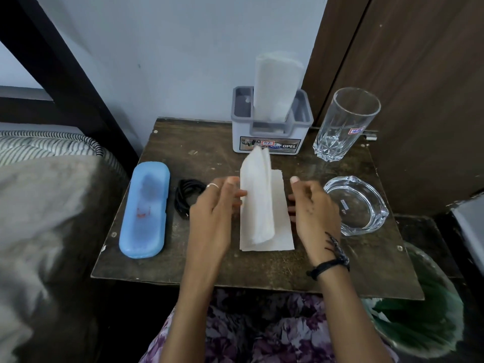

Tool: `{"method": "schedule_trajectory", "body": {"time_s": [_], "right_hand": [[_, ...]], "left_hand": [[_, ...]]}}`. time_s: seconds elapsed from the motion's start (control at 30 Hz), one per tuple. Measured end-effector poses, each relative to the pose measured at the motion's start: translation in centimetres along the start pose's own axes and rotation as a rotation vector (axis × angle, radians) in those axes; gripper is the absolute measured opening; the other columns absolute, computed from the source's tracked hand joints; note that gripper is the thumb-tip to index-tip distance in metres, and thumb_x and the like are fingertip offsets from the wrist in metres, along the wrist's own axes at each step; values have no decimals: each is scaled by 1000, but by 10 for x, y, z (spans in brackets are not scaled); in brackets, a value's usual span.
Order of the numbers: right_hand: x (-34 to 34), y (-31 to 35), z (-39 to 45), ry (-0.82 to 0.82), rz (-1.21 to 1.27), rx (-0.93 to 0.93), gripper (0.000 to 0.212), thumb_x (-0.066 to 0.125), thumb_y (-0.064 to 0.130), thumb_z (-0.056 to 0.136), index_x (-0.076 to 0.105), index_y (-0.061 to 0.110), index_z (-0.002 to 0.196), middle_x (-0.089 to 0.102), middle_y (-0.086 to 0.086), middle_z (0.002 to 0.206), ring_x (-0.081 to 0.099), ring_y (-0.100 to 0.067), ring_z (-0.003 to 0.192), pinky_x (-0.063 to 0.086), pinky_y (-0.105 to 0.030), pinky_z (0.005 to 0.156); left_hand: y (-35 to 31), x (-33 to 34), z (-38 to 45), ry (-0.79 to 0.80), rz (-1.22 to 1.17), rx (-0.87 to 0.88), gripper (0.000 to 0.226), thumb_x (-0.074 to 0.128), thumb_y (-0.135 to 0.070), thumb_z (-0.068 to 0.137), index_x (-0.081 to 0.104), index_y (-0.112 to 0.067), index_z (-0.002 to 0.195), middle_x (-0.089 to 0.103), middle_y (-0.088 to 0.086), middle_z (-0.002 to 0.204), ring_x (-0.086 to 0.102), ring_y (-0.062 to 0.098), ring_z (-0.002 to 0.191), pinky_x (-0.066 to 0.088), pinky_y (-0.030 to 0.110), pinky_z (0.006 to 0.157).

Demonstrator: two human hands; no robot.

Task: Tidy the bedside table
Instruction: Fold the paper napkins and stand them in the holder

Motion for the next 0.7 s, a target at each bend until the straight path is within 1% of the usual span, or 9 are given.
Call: {"method": "schedule_trajectory", "body": {"time_s": [0.07,0.13,0.2,0.27,0.37,0.47,0.57,0.63,0.7], "right_hand": [[-1,-2,0,-14,72,50,56,27,72,77,57,26,84,69,-1,87,66,-29,85,52,-49,81],[3,0,-1,11,133,85,57,25,77,71,55,29,77,69,1,81,66,-29,84,52,-51,83],[5,-1,-1,39,155,103,46,36,73,76,54,31,75,69,4,82,67,-25,85,53,-49,83],[5,-2,1,78,113,84,31,52,58,82,59,28,88,68,7,87,66,-19,86,54,-41,80],[6,1,1,157,66,64,28,66,30,82,59,19,107,58,12,80,59,-11,80,47,-22,66],[10,4,0,224,216,72,33,70,17,80,58,15,111,64,4,92,61,-13,85,48,-22,71],[16,7,-1,314,392,98,55,73,21,76,48,18,125,63,1,110,62,-12,98,52,-27,84],[20,9,-2,376,469,116,66,75,20,75,40,20,130,64,0,112,63,-13,100,52,-32,88],[20,13,-1,398,494,80,60,73,8,75,40,17,124,67,-3,109,64,-15,97,53,-31,87]], "left_hand": [[1,10,-4,5,192,41,25,42,-19,98,65,-21,105,70,-7,98,63,10,96,46,21,82],[3,16,-8,-46,394,87,29,44,-8,96,61,-15,117,65,-1,116,58,12,106,37,12,82],[3,21,-13,-75,495,121,33,48,-6,93,55,-13,125,56,2,126,55,14,110,32,10,81],[7,23,-13,-88,487,109,35,52,-7,92,51,-11,126,52,3,124,55,17,107,35,15,79],[17,24,-4,-61,364,21,33,57,-9,88,53,-14,120,59,1,116,59,18,101,47,28,82],[24,20,4,-25,116,-80,38,60,-7,86,53,-16,123,65,0,109,62,9,90,49,24,73],[19,16,5,-25,-158,-90,35,62,-5,86,53,-21,116,66,-1,99,63,7,84,54,21,64],[12,16,5,-35,-314,-66,31,61,-3,86,54,-20,111,67,0,98,64,8,85,55,17,63],[5,13,6,-87,-386,-5,27,61,-1,85,56,-17,107,67,-2,95,64,3,83,53,14,63]]}}
Point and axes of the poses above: each hand's wrist, its own z-axis towards the middle knuckle, its own x-axis out of the palm, y = z × x, the point moved 6 cm from there along z, towards the middle knuckle
